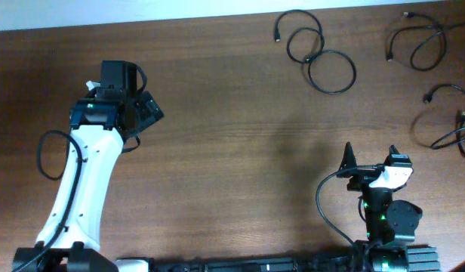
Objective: Untangle cables
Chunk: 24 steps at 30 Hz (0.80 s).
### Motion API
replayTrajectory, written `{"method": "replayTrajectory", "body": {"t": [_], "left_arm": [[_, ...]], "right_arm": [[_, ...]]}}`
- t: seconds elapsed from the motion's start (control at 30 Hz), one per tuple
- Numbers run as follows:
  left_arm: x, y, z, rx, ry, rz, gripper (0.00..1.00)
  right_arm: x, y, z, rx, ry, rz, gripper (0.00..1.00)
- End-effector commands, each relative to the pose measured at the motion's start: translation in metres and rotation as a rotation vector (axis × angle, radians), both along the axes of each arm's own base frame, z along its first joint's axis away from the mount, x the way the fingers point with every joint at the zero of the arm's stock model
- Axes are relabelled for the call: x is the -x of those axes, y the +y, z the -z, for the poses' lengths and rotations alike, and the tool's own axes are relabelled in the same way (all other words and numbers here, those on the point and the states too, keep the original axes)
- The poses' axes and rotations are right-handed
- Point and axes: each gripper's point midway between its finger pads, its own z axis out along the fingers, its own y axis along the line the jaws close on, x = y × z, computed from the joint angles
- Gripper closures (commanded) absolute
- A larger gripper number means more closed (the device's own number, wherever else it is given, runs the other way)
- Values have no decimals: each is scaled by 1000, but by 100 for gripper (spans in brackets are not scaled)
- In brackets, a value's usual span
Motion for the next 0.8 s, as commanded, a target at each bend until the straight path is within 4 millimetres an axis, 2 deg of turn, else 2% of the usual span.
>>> {"method": "replayTrajectory", "body": {"t": [0.0,0.13,0.27,0.33,0.43,0.5,0.57,0.6,0.7,0.77], "left_arm": [[2,3,-2,-13,-4,0,1],[7,3,-28,-6,-81,-1,1],[29,5,-90,11,-282,-2,1],[49,7,-127,21,-408,-3,1],[79,9,-165,33,-548,-4,1],[114,12,-172,35,-572,-4,1],[131,19,-182,12,-617,-25,1],[139,20,-179,14,-632,-26,1],[156,22,-147,9,-620,-29,1],[162,23,-128,14,-683,-31,1]], "right_arm": [[0,0,2,-5,0,0,1],[0,0,2,-5,0,0,1],[0,0,2,-5,0,0,1],[0,0,2,-5,0,0,1],[0,0,2,-5,0,0,1],[0,0,2,-5,0,0,1],[0,0,2,-5,0,0,1],[0,0,2,-5,0,0,1],[0,0,2,-5,0,0,1],[0,0,2,-5,0,0,1]]}}
